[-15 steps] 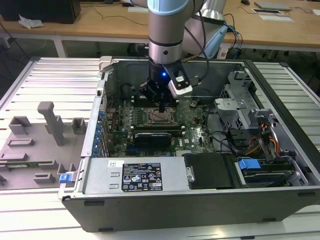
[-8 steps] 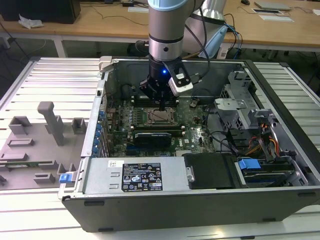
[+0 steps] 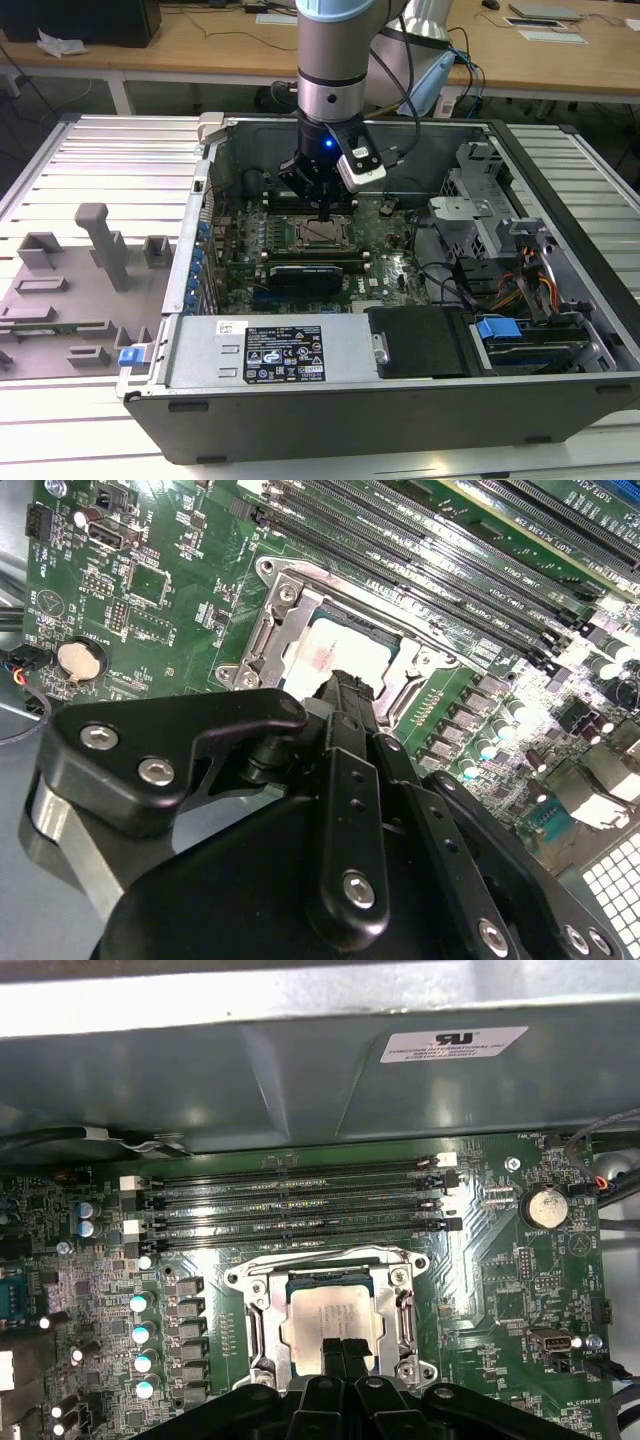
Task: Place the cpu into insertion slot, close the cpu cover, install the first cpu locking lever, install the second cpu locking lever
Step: 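Install the second cpu locking lever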
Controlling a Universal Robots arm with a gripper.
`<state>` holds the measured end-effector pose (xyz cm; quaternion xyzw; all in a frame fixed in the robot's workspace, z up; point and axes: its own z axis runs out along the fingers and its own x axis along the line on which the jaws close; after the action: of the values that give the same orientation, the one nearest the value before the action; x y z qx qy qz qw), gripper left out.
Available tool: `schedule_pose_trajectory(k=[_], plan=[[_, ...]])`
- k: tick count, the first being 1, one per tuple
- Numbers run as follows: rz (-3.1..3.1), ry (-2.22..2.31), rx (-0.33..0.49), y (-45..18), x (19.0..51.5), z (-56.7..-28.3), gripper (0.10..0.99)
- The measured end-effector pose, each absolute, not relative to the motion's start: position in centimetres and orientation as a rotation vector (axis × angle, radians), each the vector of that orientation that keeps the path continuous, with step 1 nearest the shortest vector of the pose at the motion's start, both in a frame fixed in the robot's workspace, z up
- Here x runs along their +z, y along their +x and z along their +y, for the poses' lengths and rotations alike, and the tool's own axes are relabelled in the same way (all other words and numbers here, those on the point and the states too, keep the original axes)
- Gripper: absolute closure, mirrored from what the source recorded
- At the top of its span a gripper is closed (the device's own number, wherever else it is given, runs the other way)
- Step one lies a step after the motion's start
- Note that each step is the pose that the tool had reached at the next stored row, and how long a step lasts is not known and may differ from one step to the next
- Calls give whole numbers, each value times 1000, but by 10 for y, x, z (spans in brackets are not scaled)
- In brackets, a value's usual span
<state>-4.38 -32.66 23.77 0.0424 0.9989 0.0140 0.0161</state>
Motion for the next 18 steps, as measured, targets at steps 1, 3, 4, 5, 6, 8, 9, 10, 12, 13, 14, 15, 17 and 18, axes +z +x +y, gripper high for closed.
schedule_pose_trajectory(k=[1, 3, 4, 5, 6, 8, 9, 10, 12, 13, 14, 15, 17, 18], plan=[[3106, 132, 44, -44, 238, -327, 980], [3106, 132, 44, -44, 241, -327, 980], [3106, 132, 44, -44, 241, -327, 980], [3106, 132, 44, -44, 241, -327, 980], [3106, 132, 44, -44, 241, -327, 980], [3106, 132, 44, -44, 241, -330, 980], [3106, 132, 44, -44, 241, -333, 980], [3106, 132, 44, -44, 241, -334, 980], [3106, 132, 44, -44, 241, -338, 980], [3106, 132, 44, -44, 241, -341, 980], [3106, 132, 44, -44, 241, -342, 980], [3106, 132, 44, -44, 241, -345, 980], [3106, 132, 44, -44, 241, -352, 980], [3106, 132, 44, -44, 241, -354, 980]])
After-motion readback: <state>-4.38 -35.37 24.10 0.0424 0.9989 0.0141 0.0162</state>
